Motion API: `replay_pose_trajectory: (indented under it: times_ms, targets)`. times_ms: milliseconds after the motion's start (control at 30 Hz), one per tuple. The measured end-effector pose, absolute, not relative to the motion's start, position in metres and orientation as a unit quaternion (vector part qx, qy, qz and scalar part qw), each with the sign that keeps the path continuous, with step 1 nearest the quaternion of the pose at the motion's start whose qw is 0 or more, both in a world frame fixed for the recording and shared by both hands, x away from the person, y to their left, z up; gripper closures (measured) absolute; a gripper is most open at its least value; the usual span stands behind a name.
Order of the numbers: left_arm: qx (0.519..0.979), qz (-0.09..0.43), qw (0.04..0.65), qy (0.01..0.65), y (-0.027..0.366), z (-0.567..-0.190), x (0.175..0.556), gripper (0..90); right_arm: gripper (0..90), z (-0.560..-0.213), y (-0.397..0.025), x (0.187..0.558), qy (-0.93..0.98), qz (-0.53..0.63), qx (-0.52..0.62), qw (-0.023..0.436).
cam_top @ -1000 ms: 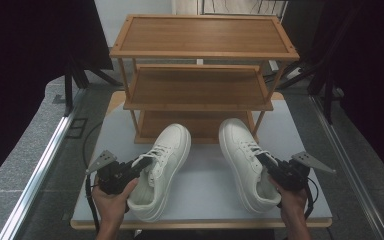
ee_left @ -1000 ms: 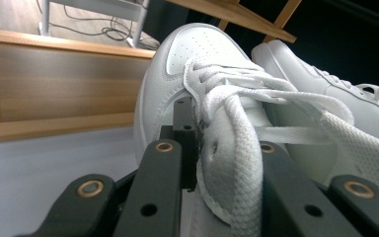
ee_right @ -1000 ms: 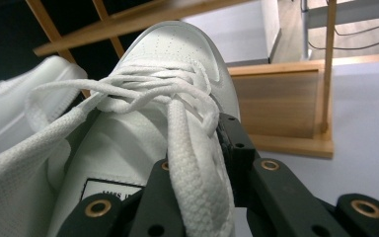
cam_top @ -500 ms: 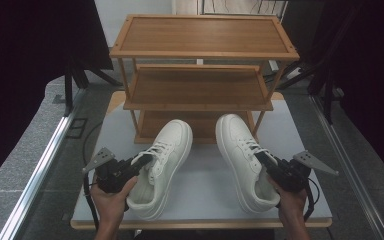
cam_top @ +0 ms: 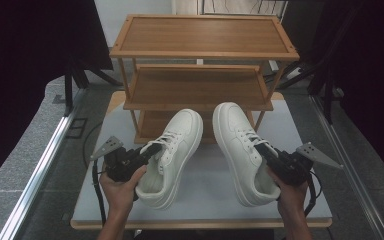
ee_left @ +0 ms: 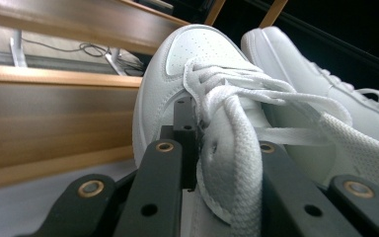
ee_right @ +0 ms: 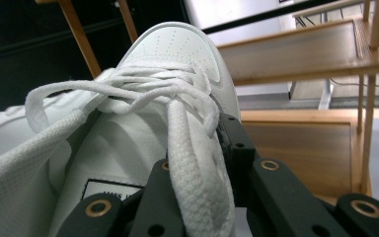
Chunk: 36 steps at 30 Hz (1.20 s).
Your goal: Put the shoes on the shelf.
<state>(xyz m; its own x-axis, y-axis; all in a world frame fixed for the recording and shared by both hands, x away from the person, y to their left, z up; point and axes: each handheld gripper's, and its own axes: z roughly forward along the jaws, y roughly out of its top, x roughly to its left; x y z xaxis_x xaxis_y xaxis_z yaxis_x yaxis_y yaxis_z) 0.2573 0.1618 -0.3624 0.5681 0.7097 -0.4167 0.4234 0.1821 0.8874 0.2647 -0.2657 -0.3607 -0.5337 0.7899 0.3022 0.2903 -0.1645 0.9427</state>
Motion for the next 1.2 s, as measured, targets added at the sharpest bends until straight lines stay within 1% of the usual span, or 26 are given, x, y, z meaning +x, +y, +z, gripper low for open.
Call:
replay_pose_trajectory:
  times_ms: [167, 433, 633, 833, 1000, 1133, 1200]
  targets:
    - [0.627, 0.115, 0.627, 0.448, 0.157, -0.353, 0.262, 81.6, 82.1, -0.351, -0.266, 0.265, 0.604, 0.64, 0.43, 0.2]
    - [0.624, 0.12, 0.634, 0.44, 0.147, -0.337, 0.271, 81.6, 82.0, -0.345, -0.27, 0.27, 0.592, 0.643, 0.446, 0.194]
    - [0.619, 0.118, 0.639, 0.441, 0.144, -0.333, 0.279, 81.6, 82.1, -0.339, -0.268, 0.274, 0.594, 0.638, 0.447, 0.201]
    - [0.621, 0.129, 0.635, 0.441, 0.143, -0.323, 0.286, 81.5, 82.0, -0.323, -0.261, 0.285, 0.599, 0.629, 0.444, 0.218]
    - [0.616, 0.125, 0.636, 0.447, 0.145, -0.317, 0.295, 81.5, 82.0, -0.315, -0.256, 0.292, 0.6, 0.624, 0.449, 0.221]
    - [0.612, 0.13, 0.635, 0.454, 0.15, -0.31, 0.305, 81.4, 82.0, -0.307, -0.254, 0.303, 0.592, 0.63, 0.458, 0.205]
    - [0.608, 0.129, 0.636, 0.457, 0.152, -0.308, 0.308, 81.4, 82.0, -0.304, -0.253, 0.307, 0.589, 0.629, 0.464, 0.206]
